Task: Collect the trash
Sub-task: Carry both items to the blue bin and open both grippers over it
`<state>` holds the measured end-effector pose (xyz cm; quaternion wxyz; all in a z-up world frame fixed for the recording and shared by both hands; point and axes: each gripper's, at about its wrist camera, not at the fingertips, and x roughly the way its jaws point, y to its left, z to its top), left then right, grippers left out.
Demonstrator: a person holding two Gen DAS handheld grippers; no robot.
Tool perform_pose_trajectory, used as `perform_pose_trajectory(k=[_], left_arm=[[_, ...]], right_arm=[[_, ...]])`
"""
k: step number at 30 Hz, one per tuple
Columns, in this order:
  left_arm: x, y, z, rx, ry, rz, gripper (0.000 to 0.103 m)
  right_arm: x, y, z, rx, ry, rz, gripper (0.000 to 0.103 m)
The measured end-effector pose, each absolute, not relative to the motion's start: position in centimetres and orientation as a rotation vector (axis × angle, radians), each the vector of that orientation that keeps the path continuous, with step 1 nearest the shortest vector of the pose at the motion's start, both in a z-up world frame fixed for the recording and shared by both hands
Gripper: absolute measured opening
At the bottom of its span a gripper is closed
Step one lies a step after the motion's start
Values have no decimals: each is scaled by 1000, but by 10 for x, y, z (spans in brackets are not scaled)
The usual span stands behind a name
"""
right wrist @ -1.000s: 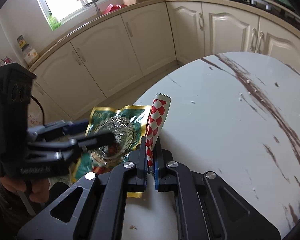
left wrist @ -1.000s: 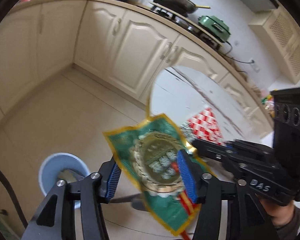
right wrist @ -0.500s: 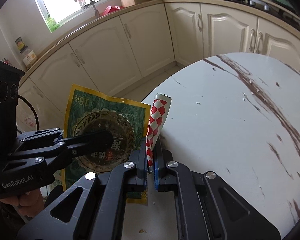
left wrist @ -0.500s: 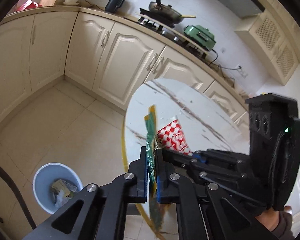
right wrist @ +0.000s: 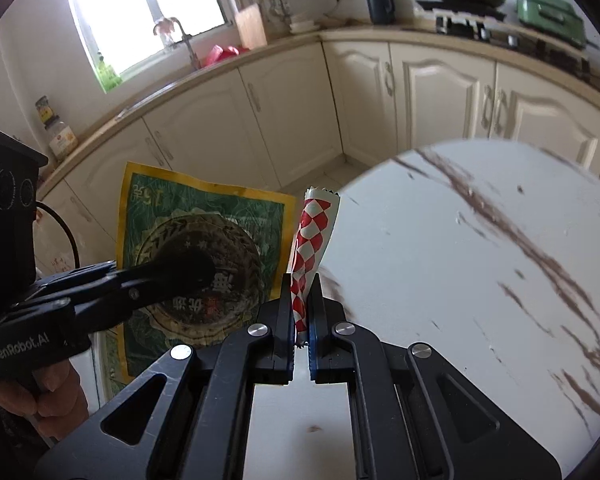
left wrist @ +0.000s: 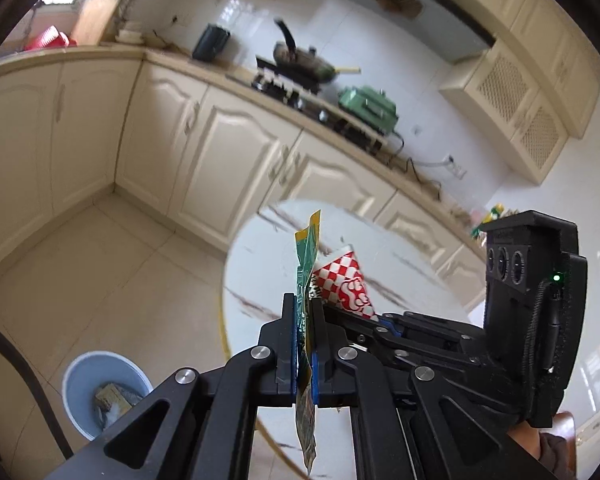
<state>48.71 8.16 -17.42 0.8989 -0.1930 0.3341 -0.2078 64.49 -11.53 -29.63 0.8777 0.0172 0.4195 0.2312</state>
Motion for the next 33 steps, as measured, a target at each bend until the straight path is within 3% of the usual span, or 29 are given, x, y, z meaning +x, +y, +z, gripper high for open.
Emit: perform_pose_trajectory(k=[8,16,28,33], left_arm=[[437,157,-151,-347,605,-275,1],[422,218,-192,-329,686,-100,1],[515,247,-361,-413,1062,-22,1],[569,246,-421,-397,1189,-23,1]], right_arm=[[633,-30,-255,-10,787,590,6],[643,62,-301,-28,859,650,6],[699,104,-508,4,1216,557,7],[717,95,-587,40,1337,494,15]])
